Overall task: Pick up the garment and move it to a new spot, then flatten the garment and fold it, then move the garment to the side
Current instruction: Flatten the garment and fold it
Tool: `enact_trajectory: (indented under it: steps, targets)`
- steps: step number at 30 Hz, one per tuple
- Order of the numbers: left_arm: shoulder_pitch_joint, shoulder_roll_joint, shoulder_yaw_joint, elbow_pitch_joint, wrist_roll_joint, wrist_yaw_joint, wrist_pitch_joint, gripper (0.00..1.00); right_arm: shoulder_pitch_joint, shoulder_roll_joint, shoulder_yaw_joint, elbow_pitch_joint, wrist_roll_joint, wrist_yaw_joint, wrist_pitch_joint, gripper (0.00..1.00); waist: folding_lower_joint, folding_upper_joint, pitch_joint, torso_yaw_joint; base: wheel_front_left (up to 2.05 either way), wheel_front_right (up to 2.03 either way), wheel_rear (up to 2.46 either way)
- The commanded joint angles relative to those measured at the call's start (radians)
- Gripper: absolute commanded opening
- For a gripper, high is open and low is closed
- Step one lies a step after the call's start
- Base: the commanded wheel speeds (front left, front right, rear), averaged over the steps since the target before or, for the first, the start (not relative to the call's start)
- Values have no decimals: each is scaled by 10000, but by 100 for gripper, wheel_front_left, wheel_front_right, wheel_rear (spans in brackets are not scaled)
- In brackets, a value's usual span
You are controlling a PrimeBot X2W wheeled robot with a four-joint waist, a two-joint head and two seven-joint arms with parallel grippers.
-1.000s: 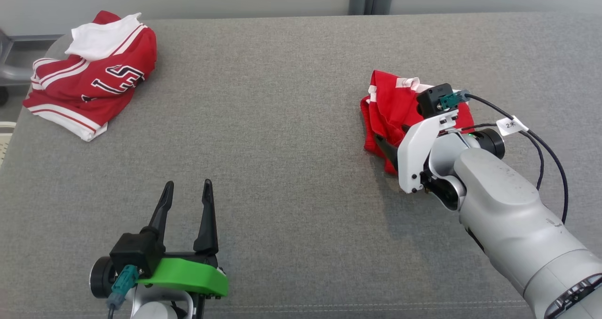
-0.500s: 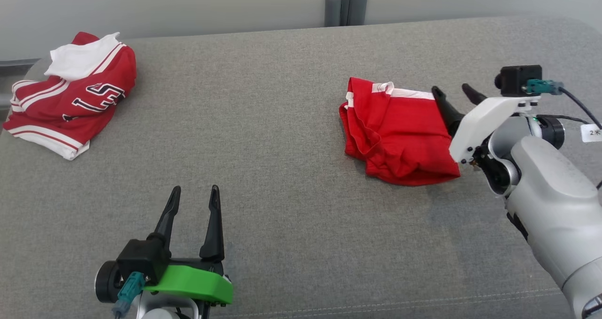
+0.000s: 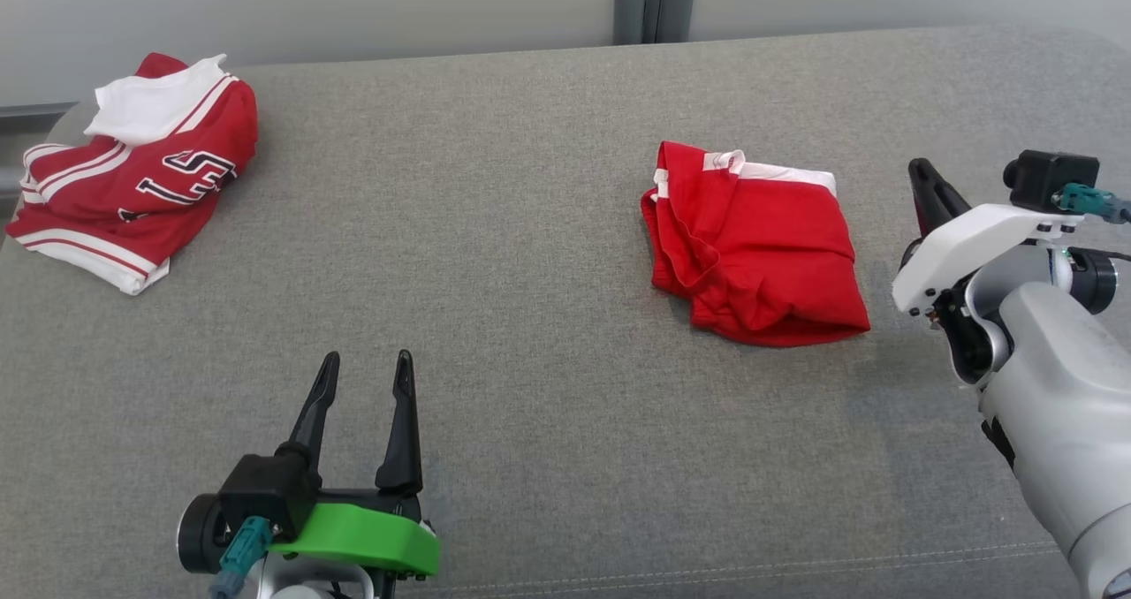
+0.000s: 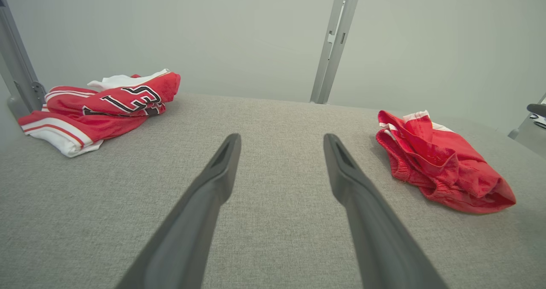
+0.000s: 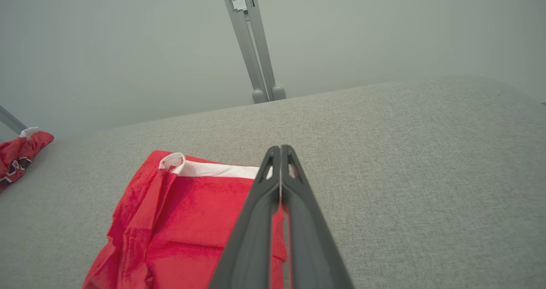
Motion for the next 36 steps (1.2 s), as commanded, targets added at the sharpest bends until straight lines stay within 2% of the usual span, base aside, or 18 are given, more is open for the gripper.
enact_trajectory:
  steps: [1,8,19,25,36]
  targets:
    - [-11,91,-23,-78,-2,23,-14,100,82,117,71,153,-224,-1,-102,0,0,-1,140,76,0,0,0]
    - [-382,63,-105,-86,76,-43,1,100,-441,623,108,1039,-774,-1,-324,0,0,-1,635,514,0,0,0]
    - [-879,-78,-230,66,134,-144,-52,100,-1482,1087,1,2725,-1626,-1,-600,0,0,-1,1238,1642,0,0,0]
    - [-936,-159,-247,161,123,-170,-87,100,-1755,1525,183,2936,-2024,-1,-630,0,0,-1,1346,1972,0,0,0]
    - [-1004,-226,-184,223,148,-160,-128,100,-1869,2069,724,3105,-2229,-1,-626,0,0,-1,1436,2086,0,0,0]
